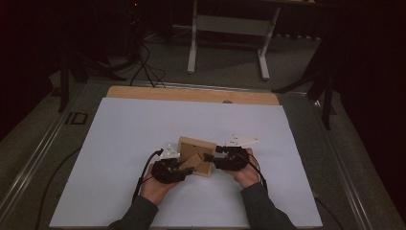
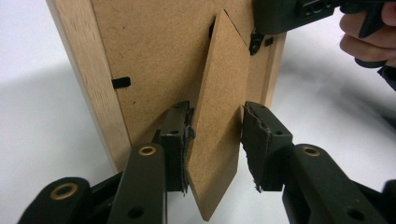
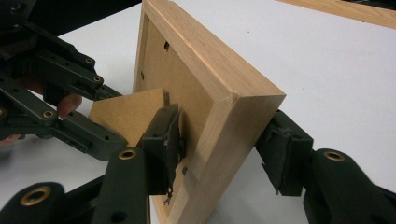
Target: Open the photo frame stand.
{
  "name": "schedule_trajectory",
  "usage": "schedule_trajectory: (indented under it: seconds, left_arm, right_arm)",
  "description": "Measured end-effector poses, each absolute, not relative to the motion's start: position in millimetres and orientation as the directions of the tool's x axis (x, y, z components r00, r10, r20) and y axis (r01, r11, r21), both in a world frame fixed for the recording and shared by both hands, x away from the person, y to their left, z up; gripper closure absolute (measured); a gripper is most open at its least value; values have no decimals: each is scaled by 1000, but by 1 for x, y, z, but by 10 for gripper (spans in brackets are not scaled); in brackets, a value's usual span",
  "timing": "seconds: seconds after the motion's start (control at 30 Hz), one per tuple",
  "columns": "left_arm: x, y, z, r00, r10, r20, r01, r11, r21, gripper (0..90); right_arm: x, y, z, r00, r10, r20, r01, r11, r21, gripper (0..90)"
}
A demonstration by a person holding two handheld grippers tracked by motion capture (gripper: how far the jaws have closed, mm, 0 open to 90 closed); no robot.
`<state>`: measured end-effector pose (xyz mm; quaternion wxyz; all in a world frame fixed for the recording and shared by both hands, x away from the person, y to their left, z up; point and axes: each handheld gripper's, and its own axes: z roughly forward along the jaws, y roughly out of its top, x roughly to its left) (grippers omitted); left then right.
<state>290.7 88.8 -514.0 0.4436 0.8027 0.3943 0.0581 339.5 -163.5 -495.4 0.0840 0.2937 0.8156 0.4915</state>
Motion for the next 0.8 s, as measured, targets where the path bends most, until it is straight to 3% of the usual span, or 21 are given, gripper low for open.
schedule_trajectory:
  seconds: [0.27,0.8]
  left_arm:
    - [290,86,-514,695,677,-240,565,-308,765,695]
    - [300,92,-521,684,706,-187,544,-323,774,693]
  right_arm:
    - [337,-166,-491,-817,563,125,366,337,867,563]
    - [327,-155,-487,-818,576,-2,274,393,878,585]
